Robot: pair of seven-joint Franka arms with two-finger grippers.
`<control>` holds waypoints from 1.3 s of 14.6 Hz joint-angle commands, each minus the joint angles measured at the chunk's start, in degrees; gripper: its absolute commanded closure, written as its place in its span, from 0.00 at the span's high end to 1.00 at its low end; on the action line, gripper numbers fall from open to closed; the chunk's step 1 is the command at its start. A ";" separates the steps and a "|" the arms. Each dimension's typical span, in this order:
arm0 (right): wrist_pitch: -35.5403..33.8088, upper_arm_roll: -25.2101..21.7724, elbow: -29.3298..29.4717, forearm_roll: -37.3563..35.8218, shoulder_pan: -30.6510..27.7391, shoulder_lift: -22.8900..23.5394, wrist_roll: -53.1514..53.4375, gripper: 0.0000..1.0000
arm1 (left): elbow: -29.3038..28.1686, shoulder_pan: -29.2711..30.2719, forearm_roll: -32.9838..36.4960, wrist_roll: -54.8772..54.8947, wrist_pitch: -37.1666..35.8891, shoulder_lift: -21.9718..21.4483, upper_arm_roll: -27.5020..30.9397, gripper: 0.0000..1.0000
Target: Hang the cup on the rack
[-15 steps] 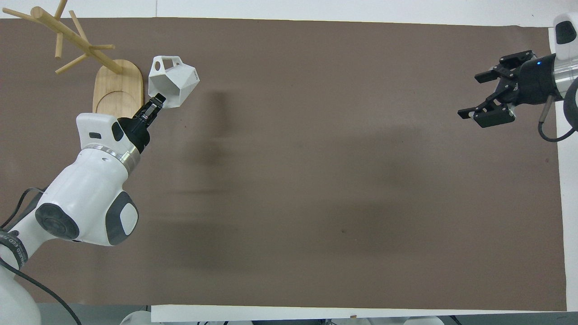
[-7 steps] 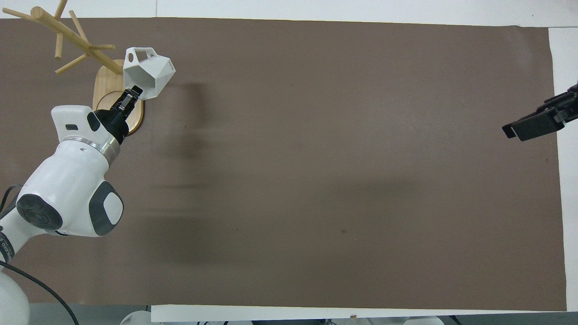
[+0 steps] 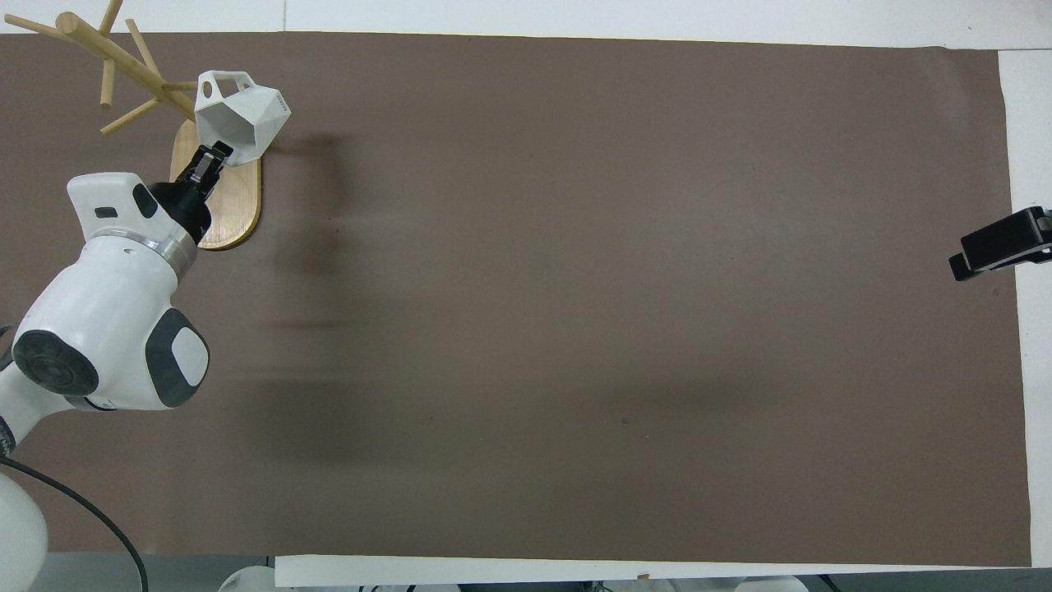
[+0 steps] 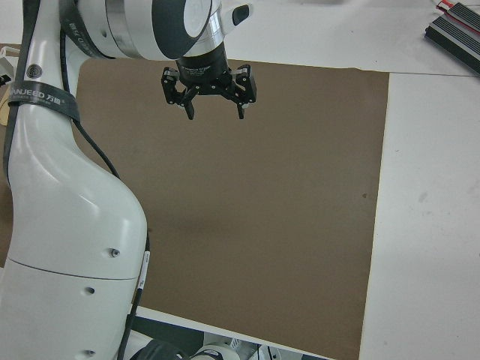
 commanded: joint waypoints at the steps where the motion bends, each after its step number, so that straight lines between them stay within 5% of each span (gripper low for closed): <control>1: -0.50 0.24 0.06 -1.12 -0.88 0.19 2.17 0.99 | 0.76 2.31 0.66 0.38 1.12 0.75 -0.60 0.00; 5: -0.86 0.15 -2.92 -1.29 -0.88 -2.00 2.44 0.99 | 0.58 2.93 -0.04 -3.20 -1.69 0.48 -0.60 0.02; 6: -0.51 0.07 -3.97 -1.29 -0.97 -2.70 2.43 1.00 | 0.67 3.19 -0.13 -4.35 -2.04 0.48 -0.51 0.24; 8: -0.24 0.07 -4.24 -1.47 -0.88 -2.80 2.26 0.99 | 2.68 3.28 -0.22 -4.80 -8.77 0.31 -0.33 0.83; 9: 1.50 0.15 -4.24 -1.99 -0.71 -2.80 2.17 0.99 | 4.26 3.45 -0.22 -4.63 -13.34 0.31 -0.07 1.00; 12: 2.75 0.24 -4.24 -2.00 -0.79 -2.62 2.35 0.99 | 4.80 3.63 -0.22 -4.81 -20.56 -2.32 0.28 1.00; 19: 4.15 0.15 -5.47 -1.47 -0.97 -2.88 4.09 0.99 | 20.15 13.11 0.49 13.26 -65.87 -8.13 0.37 1.00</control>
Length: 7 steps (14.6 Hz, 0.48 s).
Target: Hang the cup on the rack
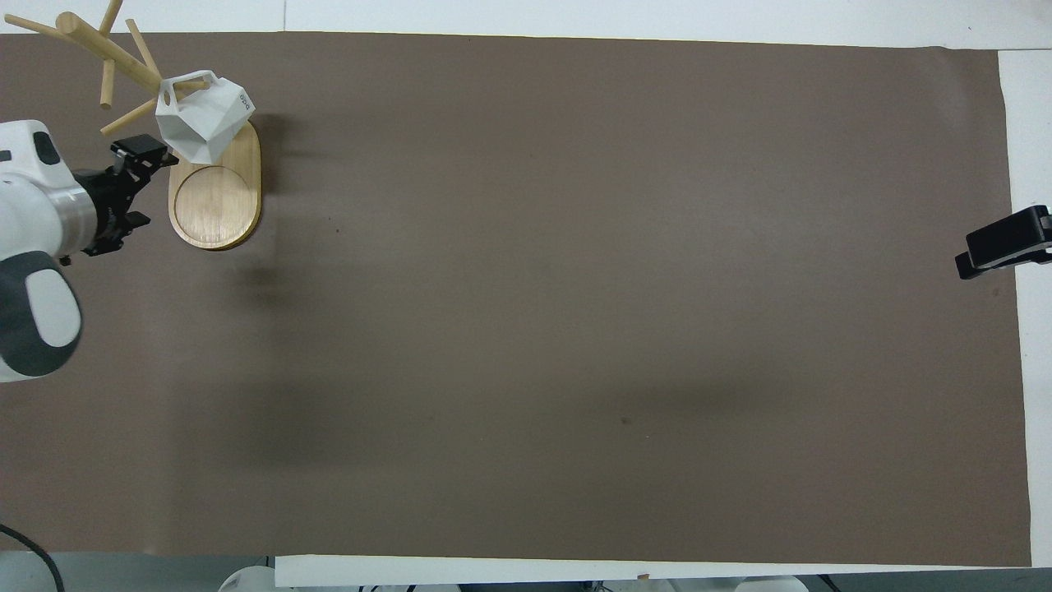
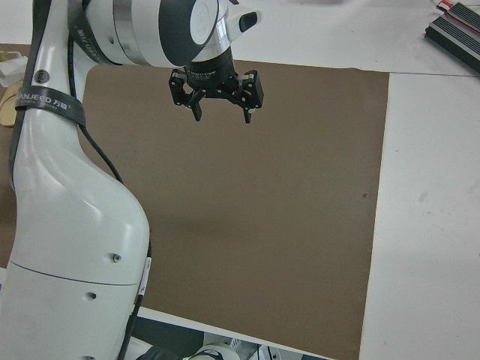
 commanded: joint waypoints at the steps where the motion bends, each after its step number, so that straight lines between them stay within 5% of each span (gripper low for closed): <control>1: 2.59 0.25 -2.90 -0.62 -0.57 -1.75 3.11 1.00 | 8.41 2.67 0.56 8.69 -16.93 -0.89 -0.26 1.00; 7: 5.41 0.08 -6.68 -0.71 -1.89 -3.33 3.30 1.00 | 25.29 2.15 7.06 22.32 -47.35 -1.07 -1.31 1.00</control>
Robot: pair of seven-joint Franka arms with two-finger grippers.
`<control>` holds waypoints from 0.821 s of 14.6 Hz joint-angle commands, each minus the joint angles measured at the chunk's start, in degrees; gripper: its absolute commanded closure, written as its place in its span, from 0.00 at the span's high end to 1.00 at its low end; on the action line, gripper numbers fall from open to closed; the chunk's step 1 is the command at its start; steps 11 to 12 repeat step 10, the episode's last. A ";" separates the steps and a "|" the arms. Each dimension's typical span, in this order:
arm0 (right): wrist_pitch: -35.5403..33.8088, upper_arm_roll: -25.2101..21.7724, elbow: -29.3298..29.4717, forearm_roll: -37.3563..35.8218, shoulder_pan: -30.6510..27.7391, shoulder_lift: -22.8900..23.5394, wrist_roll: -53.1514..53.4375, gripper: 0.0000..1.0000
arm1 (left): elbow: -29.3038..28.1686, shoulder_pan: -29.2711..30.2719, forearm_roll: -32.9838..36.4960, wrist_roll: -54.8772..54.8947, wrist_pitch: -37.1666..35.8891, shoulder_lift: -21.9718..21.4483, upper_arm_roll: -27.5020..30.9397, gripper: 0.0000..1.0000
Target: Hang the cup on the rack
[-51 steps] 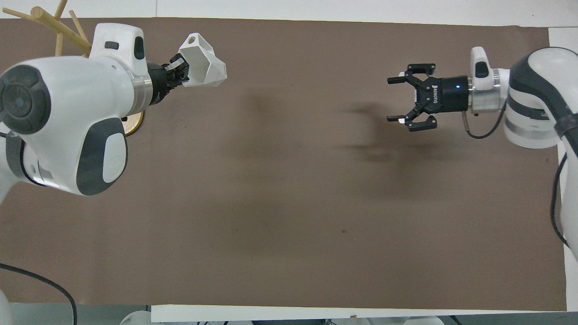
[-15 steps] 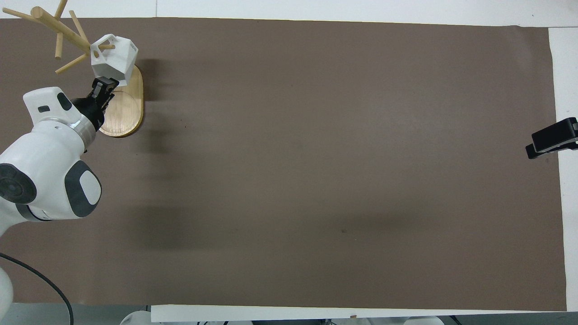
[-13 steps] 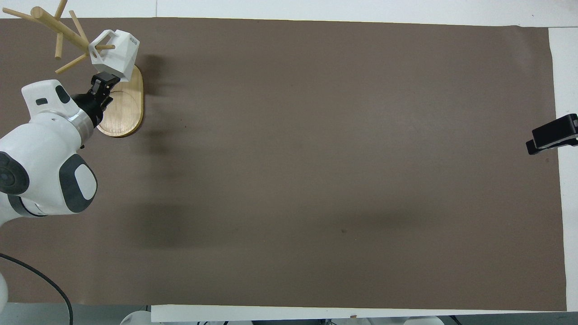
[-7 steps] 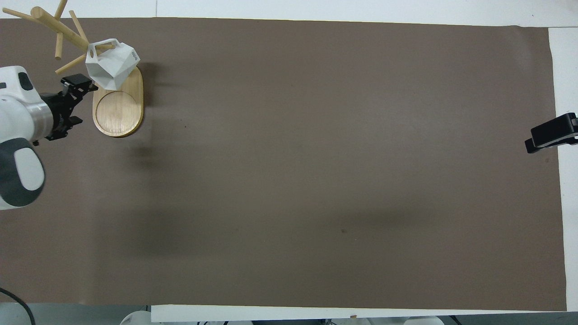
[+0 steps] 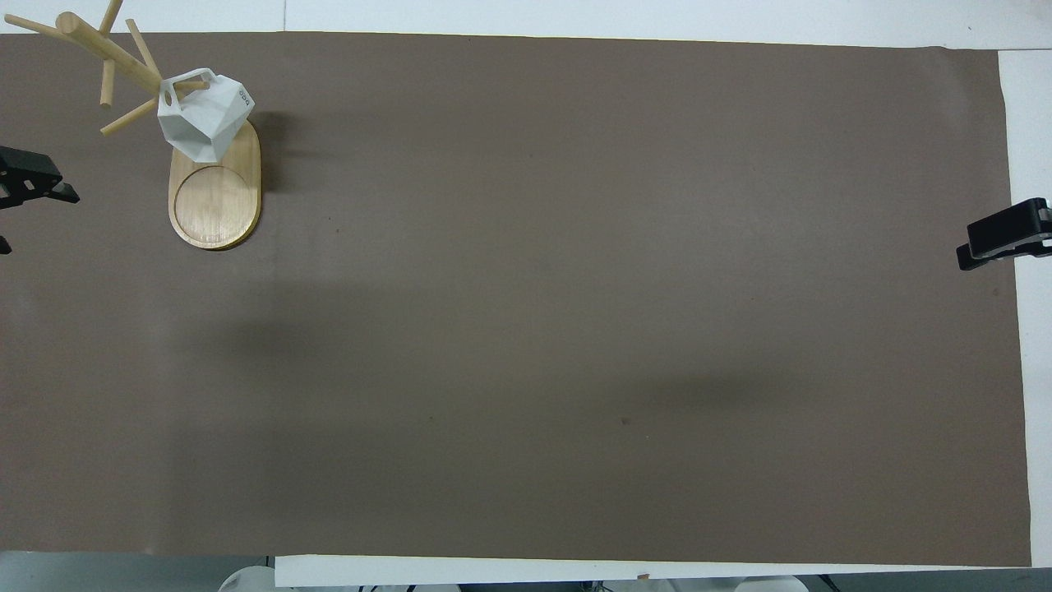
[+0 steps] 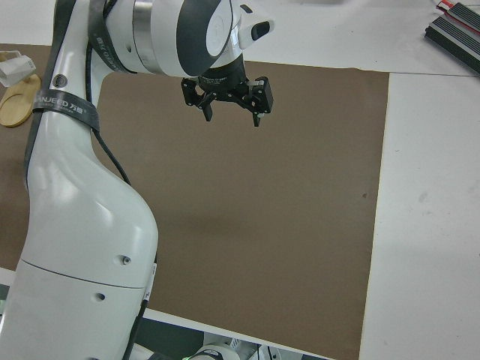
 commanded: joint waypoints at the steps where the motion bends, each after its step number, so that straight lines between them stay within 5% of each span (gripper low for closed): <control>1: 1.40 0.49 -2.49 -0.71 -0.25 -2.30 0.90 1.00 | 7.00 -2.23 2.88 6.08 -11.10 0.87 -0.54 1.00; 7: 1.05 0.58 -2.14 -0.71 0.01 -2.12 0.90 0.99 | 7.54 -4.18 3.42 26.46 -14.39 -0.37 -0.97 1.00; 12: 1.05 0.58 -2.14 -0.71 0.01 -2.21 0.81 1.00 | 7.72 -4.09 3.24 27.99 -14.82 -0.36 -0.97 1.00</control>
